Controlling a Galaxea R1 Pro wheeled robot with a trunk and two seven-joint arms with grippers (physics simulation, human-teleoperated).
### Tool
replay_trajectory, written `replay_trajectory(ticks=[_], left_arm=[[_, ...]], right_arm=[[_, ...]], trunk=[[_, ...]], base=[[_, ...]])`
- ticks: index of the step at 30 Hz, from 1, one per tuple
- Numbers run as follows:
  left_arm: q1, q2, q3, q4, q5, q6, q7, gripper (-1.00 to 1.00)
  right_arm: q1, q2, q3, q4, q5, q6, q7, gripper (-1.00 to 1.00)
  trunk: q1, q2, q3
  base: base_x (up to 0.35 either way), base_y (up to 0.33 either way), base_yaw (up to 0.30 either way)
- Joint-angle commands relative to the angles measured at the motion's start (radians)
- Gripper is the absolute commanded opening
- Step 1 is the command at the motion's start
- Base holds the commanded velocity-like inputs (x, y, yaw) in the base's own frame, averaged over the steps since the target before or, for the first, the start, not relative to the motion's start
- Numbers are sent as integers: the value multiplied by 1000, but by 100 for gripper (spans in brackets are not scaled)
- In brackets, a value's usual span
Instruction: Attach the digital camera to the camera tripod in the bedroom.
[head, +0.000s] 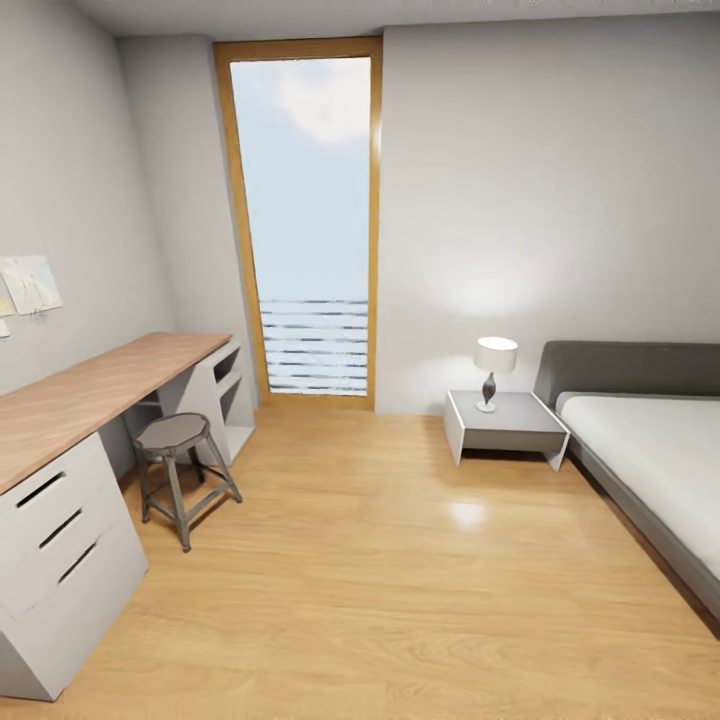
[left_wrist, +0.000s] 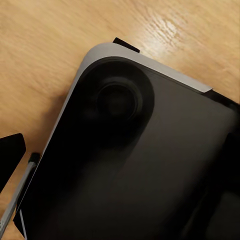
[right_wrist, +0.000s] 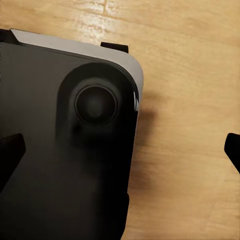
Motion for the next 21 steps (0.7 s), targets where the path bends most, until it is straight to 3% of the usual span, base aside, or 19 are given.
replay_trajectory(ticks=[1,21], left_arm=[[1,0,-8,-2,8,-2,3,100],[1,0,-8,-2,8,-2,3,100]], right_arm=[[0,0,-5,0,9,-3,-1,100],[0,1,-5,0,9,-3,-1,100]], trunk=[[0,0,-1],[0,0,-1]], base=[[-21,23,0],[-4,4,0]])
